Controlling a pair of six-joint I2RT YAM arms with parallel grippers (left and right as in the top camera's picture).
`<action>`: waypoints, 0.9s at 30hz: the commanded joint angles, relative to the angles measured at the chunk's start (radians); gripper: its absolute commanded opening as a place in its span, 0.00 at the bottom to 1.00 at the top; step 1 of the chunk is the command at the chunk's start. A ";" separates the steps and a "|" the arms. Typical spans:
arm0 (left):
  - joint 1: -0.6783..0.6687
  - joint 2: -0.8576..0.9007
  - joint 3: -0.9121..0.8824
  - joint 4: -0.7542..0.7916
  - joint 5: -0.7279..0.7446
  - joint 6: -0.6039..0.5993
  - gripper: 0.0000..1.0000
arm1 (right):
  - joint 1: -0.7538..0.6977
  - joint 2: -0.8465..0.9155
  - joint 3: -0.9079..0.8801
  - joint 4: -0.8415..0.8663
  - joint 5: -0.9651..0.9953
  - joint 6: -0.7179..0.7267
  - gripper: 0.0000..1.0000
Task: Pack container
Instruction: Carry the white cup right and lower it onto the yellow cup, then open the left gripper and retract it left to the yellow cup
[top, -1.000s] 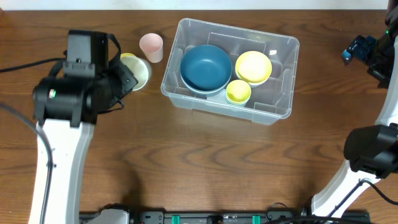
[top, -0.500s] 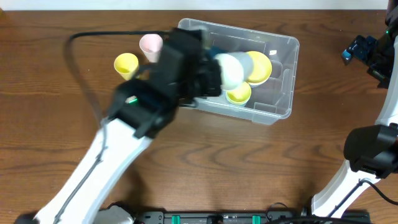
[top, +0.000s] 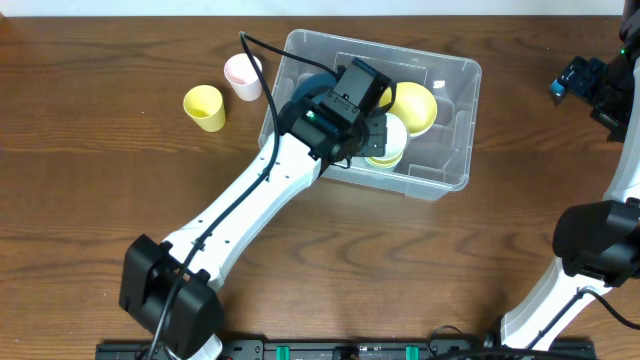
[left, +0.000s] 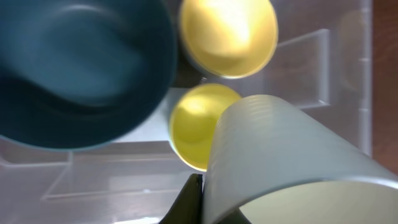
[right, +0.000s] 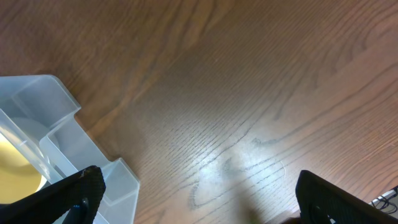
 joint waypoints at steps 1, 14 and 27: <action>0.002 0.009 0.014 -0.002 -0.061 0.029 0.06 | -0.003 0.006 -0.001 -0.001 0.013 0.011 0.99; 0.005 0.064 0.012 -0.002 -0.112 0.050 0.06 | -0.003 0.006 -0.001 -0.001 0.014 0.011 0.99; 0.005 0.084 0.012 -0.016 -0.105 0.050 0.17 | -0.004 0.006 -0.001 -0.001 0.014 0.011 0.99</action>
